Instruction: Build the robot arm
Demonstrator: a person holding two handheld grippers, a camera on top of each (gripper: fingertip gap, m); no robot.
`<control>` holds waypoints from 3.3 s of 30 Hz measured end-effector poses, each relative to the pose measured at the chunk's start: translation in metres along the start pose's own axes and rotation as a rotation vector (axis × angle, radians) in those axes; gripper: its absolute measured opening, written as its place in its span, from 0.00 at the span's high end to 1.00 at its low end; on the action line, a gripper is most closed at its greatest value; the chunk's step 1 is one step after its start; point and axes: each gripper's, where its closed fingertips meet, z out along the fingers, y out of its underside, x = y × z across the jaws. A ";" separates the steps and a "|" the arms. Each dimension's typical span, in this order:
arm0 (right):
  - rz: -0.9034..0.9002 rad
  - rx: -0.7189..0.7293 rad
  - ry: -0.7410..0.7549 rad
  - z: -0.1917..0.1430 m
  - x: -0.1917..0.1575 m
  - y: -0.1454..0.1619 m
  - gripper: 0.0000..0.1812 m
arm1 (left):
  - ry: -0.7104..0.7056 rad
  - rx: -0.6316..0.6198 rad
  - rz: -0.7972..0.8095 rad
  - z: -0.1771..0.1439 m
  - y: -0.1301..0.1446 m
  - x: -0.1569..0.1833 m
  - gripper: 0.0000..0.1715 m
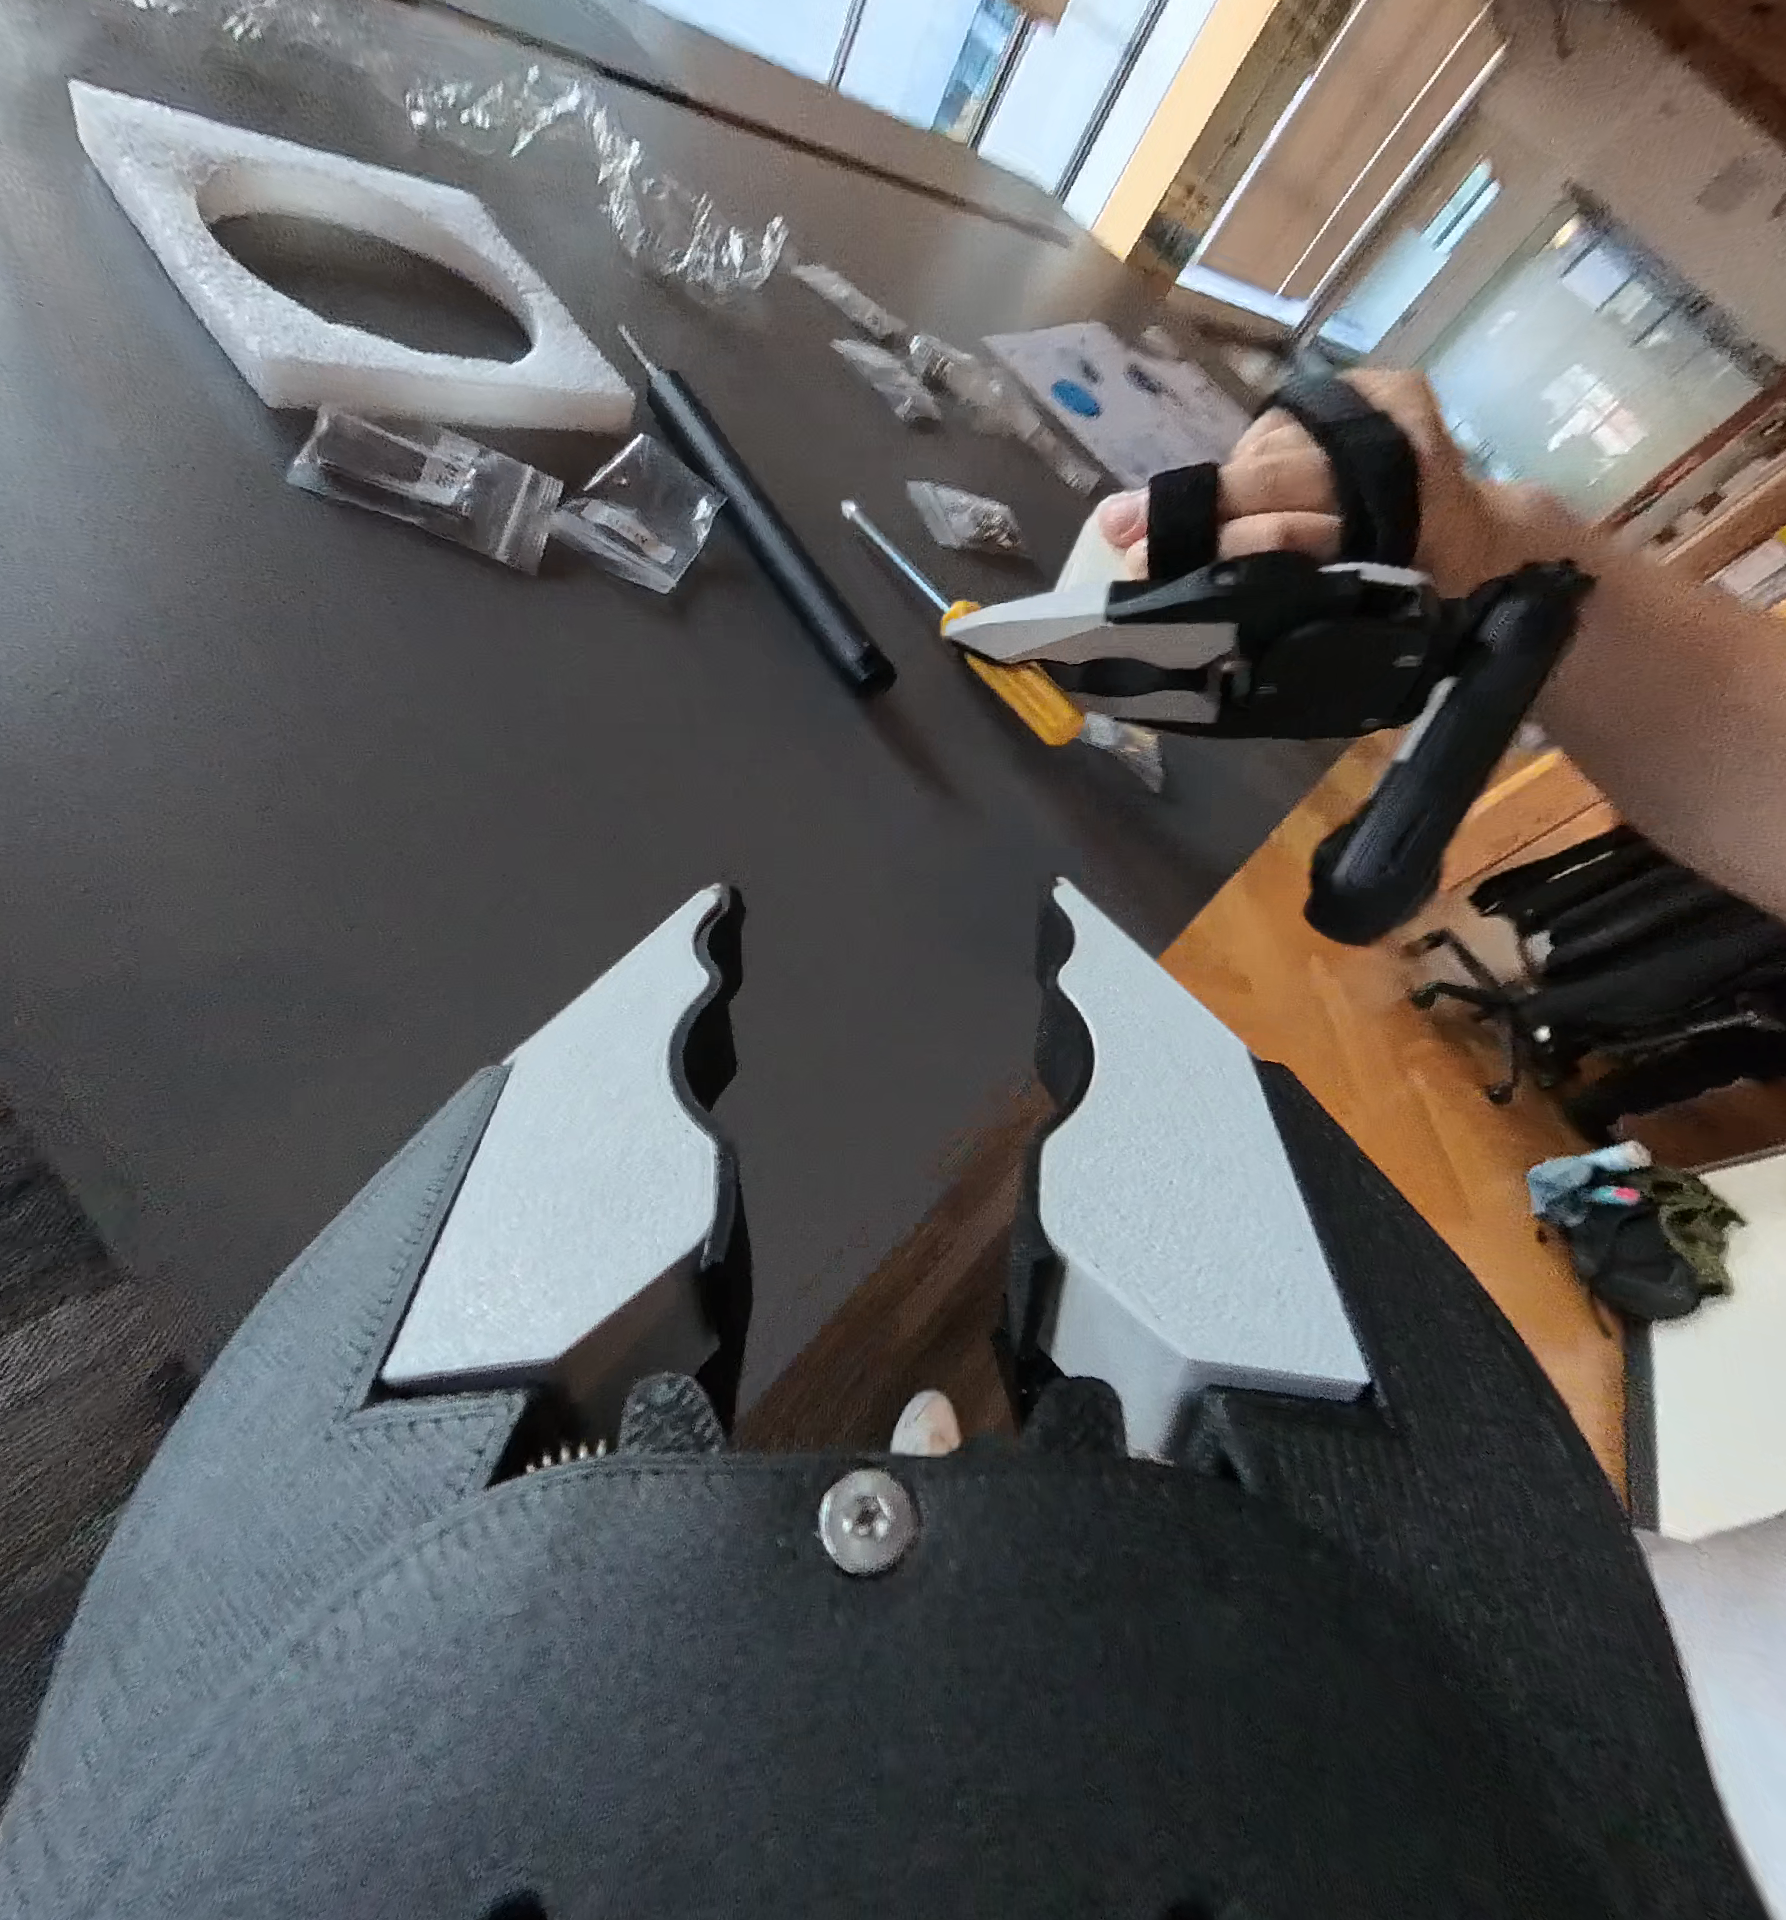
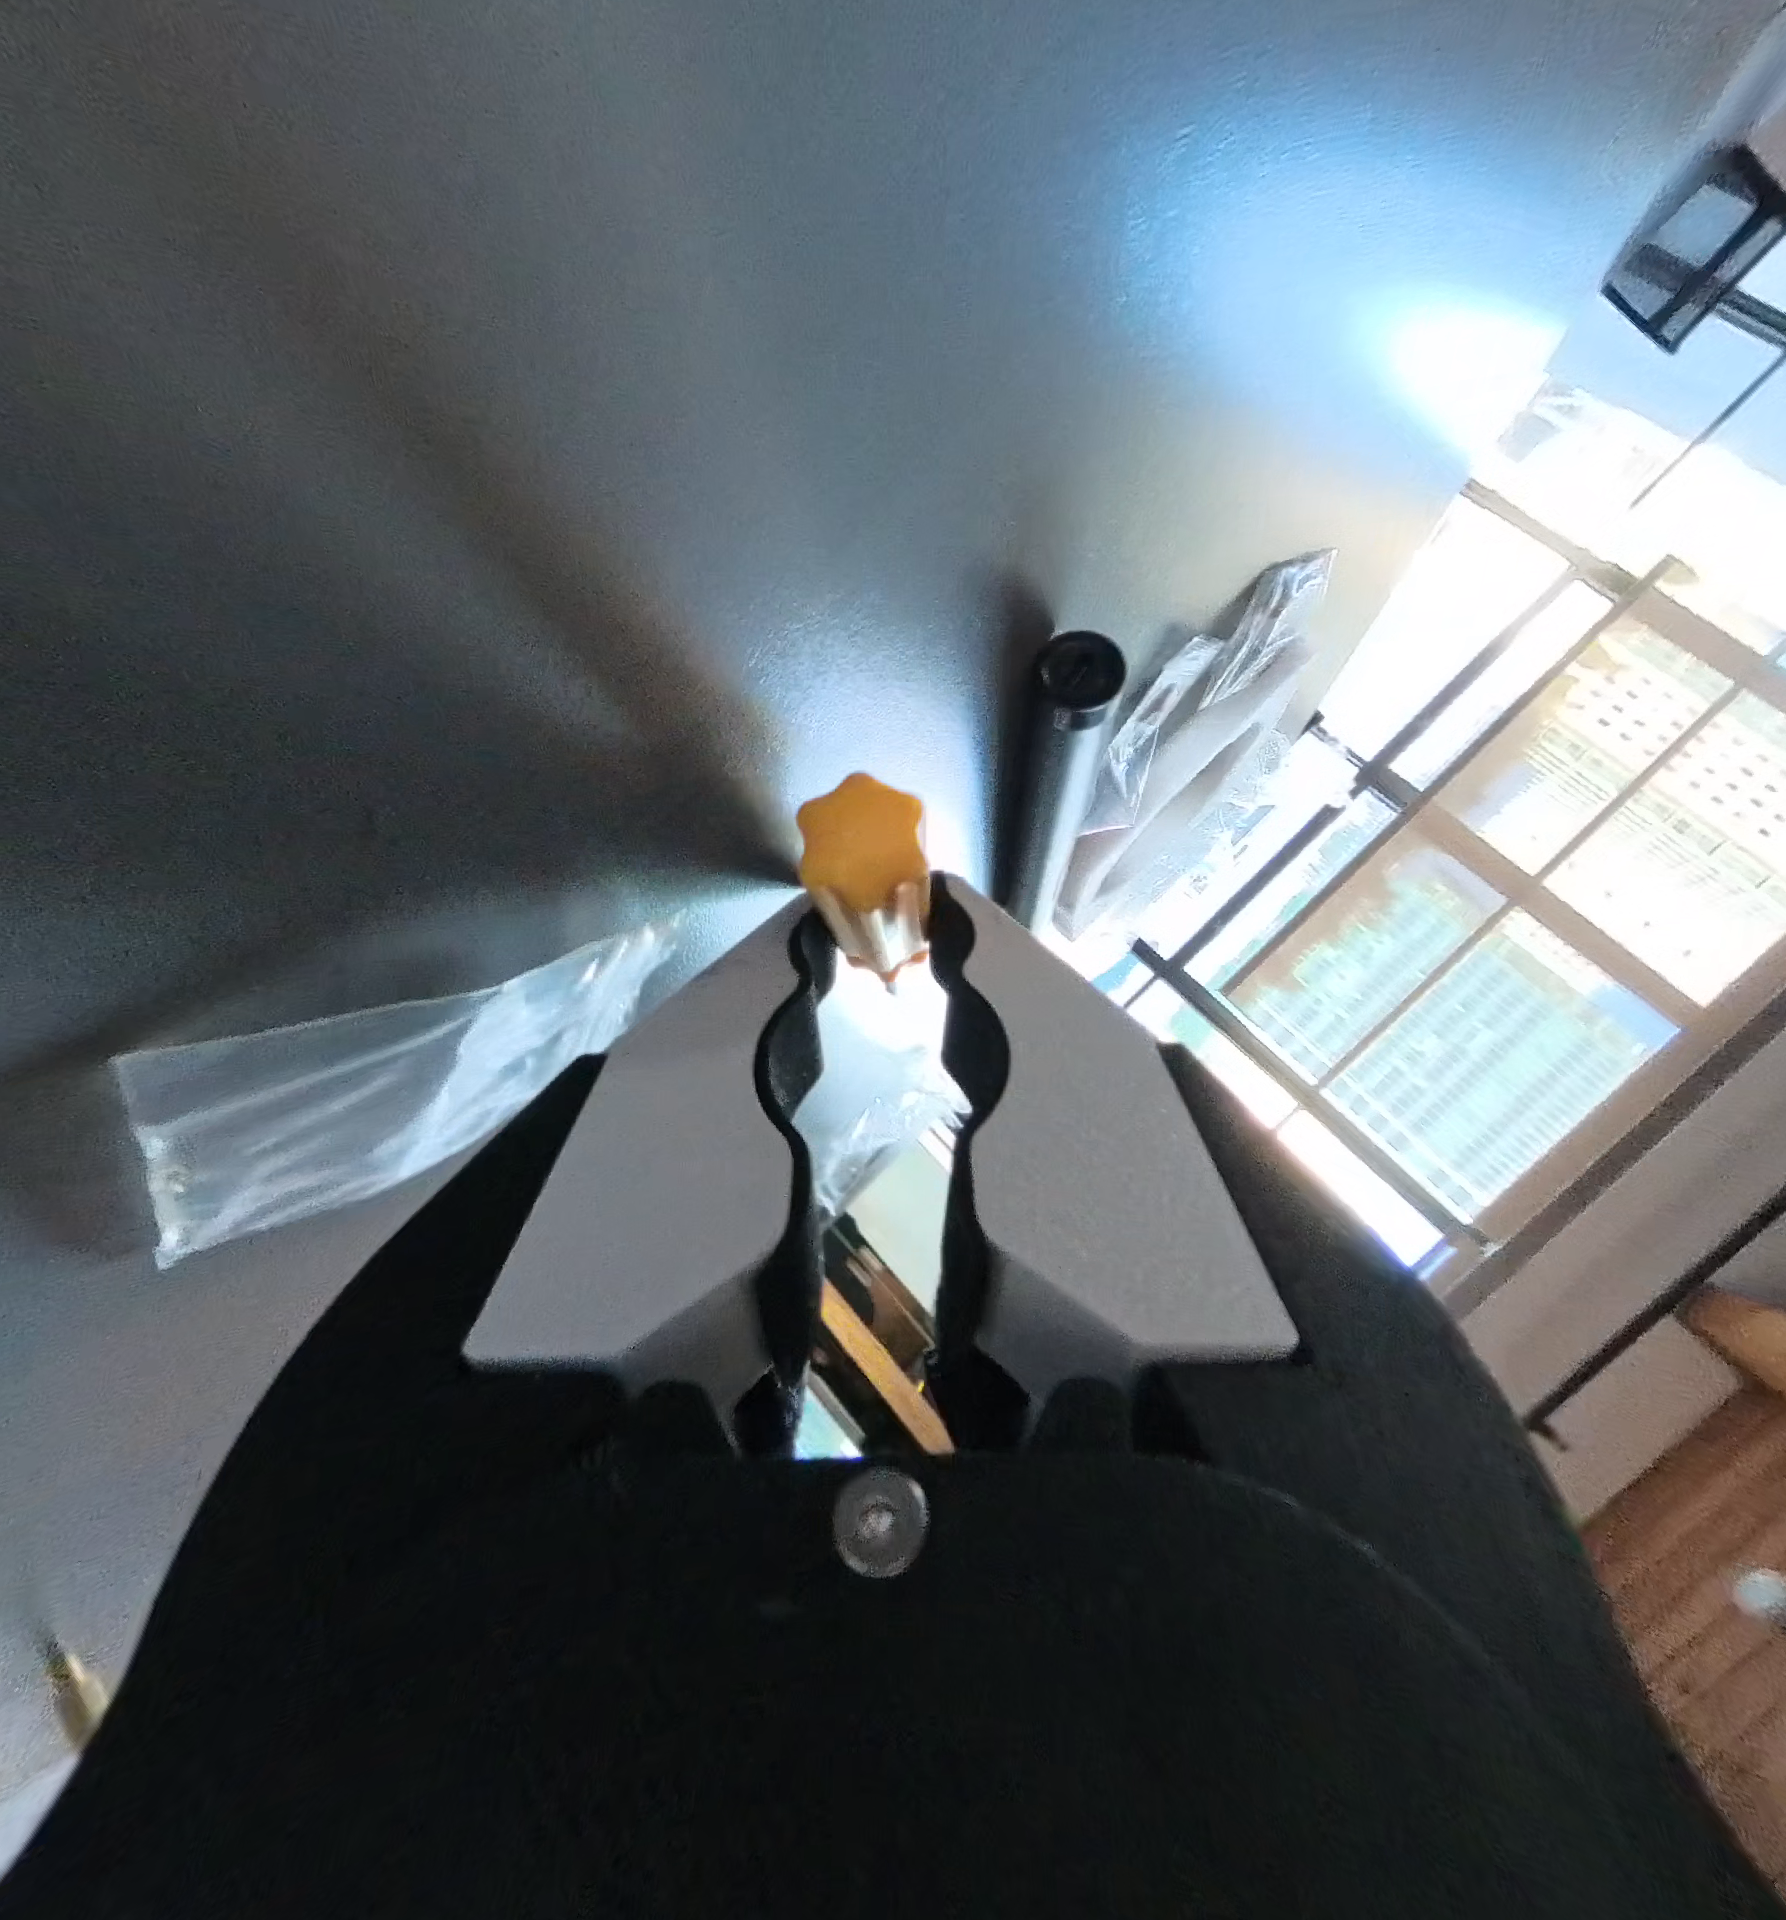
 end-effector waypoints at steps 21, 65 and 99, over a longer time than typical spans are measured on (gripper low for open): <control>1.005 0.036 0.384 -0.214 -0.013 -0.020 0.98 | -0.512 -0.771 0.373 0.171 -0.017 -0.040 0.90; 2.999 1.562 -0.191 -0.088 0.111 -0.029 0.95 | -0.240 0.165 0.531 0.031 -0.009 0.107 0.91; 2.564 1.497 -0.349 -0.312 -0.073 0.038 0.84 | 1.003 0.013 -0.371 0.153 0.087 0.400 0.91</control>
